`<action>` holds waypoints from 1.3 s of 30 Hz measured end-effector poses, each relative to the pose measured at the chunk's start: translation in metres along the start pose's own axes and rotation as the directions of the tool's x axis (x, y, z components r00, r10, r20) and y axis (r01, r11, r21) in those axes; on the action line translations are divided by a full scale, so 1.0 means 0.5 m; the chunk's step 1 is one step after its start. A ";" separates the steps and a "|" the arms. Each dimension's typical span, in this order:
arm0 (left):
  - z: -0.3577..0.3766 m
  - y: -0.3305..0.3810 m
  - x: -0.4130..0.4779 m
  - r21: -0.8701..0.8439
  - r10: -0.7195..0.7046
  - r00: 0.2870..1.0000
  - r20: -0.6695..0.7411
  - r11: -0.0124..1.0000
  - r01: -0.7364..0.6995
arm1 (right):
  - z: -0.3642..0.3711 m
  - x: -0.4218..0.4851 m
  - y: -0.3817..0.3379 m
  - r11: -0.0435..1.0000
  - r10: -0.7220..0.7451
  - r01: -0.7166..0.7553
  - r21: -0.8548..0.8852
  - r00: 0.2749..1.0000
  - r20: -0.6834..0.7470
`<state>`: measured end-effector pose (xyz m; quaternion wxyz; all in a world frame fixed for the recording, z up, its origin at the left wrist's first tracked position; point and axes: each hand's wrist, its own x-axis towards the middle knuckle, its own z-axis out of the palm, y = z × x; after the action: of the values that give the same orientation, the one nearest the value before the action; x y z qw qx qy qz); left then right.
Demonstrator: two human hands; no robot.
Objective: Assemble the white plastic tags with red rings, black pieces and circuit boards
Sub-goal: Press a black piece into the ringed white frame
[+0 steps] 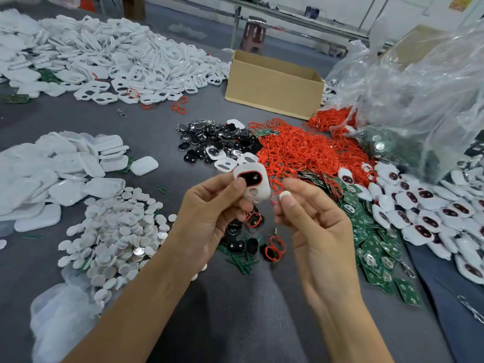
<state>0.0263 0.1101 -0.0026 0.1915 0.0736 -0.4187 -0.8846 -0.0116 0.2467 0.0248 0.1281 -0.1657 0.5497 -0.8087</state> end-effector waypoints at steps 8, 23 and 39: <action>-0.010 0.000 -0.001 0.268 0.014 0.994 0.111 0.962 -0.044 | -0.027 0.013 -0.002 0.973 0.074 -0.045 -0.228 0.990 0.122; -0.019 0.012 -0.003 0.202 -0.077 0.968 0.239 0.979 0.028 | -0.047 0.019 -0.023 0.946 0.301 -0.265 -0.188 0.933 0.199; 0.022 -0.017 -0.016 0.185 -0.060 0.985 -0.161 0.979 0.090 | -0.023 0.003 0.053 0.139 -0.540 0.597 -0.790 0.714 0.445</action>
<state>0.0283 0.1260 -0.0025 0.1816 0.1756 -0.4826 -0.8386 -0.0171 0.2464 -0.0035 -0.2828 -0.4224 0.7829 -0.3587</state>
